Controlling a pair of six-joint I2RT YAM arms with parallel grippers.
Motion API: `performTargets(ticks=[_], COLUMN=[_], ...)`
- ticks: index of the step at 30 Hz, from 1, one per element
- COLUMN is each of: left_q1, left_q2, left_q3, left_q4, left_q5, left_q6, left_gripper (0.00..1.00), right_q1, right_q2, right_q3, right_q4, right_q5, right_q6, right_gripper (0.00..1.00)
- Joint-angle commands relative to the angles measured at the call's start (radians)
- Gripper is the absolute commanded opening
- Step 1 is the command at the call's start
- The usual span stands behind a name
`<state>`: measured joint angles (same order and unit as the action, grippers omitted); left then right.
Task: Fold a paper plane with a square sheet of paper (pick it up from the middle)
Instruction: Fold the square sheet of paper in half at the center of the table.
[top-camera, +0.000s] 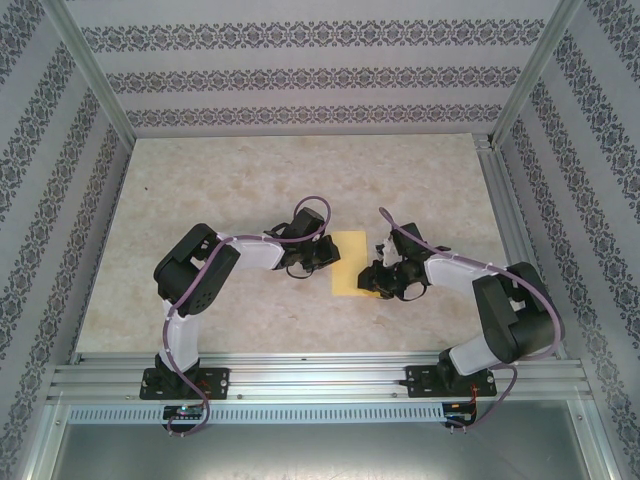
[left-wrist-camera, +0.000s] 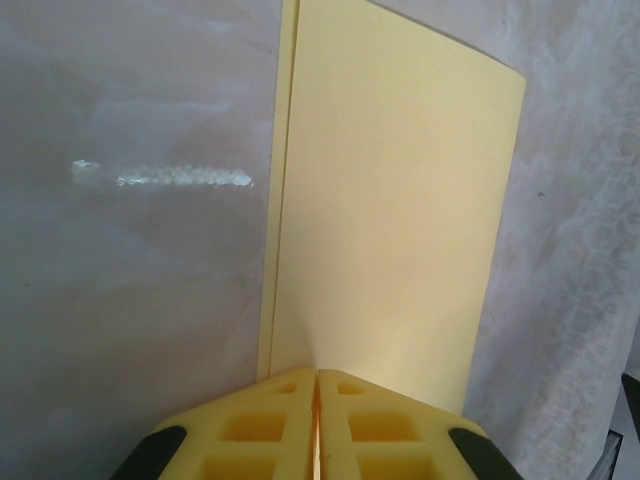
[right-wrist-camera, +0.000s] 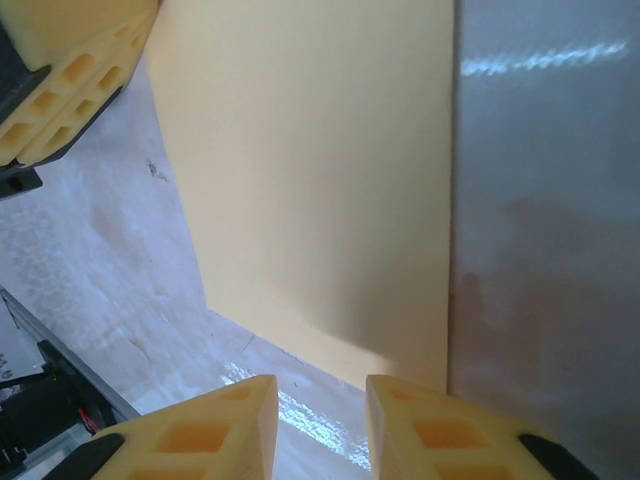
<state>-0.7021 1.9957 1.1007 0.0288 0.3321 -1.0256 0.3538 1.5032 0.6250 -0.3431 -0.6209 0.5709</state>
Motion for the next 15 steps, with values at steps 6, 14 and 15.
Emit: performTargets(ticks=[6, 14, 15], left_q1=[-0.020, -0.022, -0.022], left_q2=[0.028, 0.027, 0.032], left_q3=[0.002, -0.004, -0.004], left_q4=[-0.081, -0.078, -0.076], left_q5=[0.006, 0.000, 0.003], left_q6=[0.021, 0.025, 0.025], left_gripper=[0.12, 0.11, 0.11], right_q1=[0.005, -0.115, -0.121], right_q2=[0.036, 0.028, 0.065], right_q3=[0.068, 0.280, 0.315], right_q4=[-0.093, -0.175, -0.159], right_q5=[0.049, 0.087, 0.089], right_q6=[-0.060, -0.118, -0.121], right_gripper=[0.30, 0.29, 0.29])
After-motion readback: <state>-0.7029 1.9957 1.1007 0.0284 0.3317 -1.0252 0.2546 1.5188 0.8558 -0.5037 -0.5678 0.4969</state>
